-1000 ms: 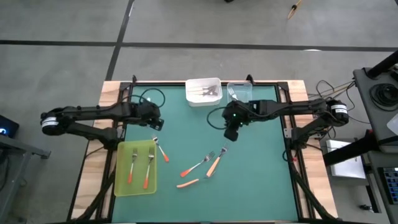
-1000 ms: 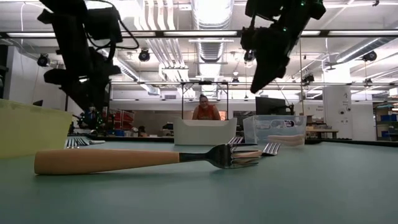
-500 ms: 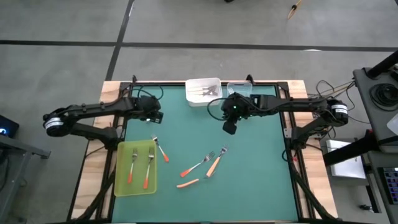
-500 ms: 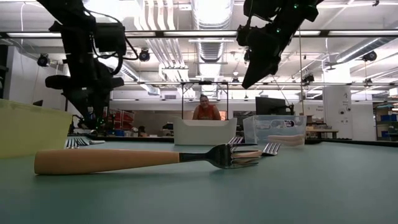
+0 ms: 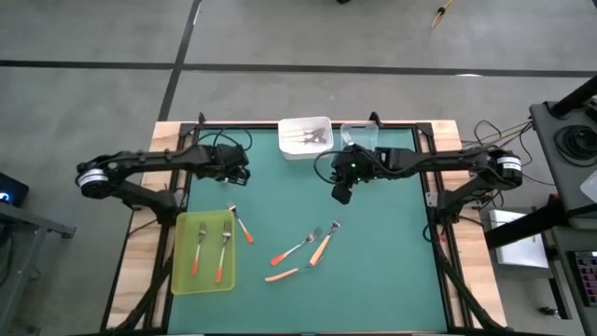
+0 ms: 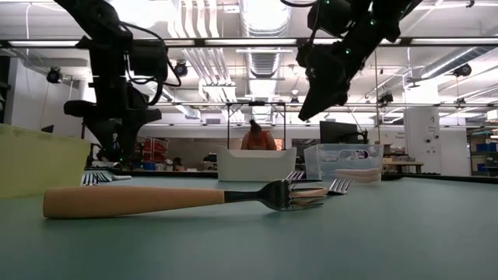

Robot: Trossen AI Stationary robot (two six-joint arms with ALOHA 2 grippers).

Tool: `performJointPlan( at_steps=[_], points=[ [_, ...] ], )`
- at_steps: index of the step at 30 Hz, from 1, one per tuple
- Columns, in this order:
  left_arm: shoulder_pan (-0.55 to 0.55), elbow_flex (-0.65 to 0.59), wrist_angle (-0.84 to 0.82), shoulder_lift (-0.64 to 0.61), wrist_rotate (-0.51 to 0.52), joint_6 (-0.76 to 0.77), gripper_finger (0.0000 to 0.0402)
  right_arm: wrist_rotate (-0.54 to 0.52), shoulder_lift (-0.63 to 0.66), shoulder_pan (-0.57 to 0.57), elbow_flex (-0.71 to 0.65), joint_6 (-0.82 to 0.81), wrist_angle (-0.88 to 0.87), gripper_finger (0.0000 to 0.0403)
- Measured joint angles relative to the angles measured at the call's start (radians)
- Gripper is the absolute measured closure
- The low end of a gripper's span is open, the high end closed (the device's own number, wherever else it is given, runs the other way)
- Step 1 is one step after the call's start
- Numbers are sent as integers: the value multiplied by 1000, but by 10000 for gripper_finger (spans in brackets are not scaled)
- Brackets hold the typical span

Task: Sort silverware by color (type)
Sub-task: Put the orange fork into the yellow bin

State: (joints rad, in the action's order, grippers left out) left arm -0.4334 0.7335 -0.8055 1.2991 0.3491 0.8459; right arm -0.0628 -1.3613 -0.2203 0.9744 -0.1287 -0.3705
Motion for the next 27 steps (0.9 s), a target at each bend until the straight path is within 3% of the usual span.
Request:
performJointPlan(
  at_steps=[9,17,27],
  points=[
    [-14,57,2,94,9,-54,222,0,0,0,-52,39,62,339],
    [-94,67,10,190,9,-112,222,-1,0,0,-52,108,78,339],
    [-42,88,-26,161,-156,-158,222,-2,0,-1,-52,127,114,339]
  ],
)
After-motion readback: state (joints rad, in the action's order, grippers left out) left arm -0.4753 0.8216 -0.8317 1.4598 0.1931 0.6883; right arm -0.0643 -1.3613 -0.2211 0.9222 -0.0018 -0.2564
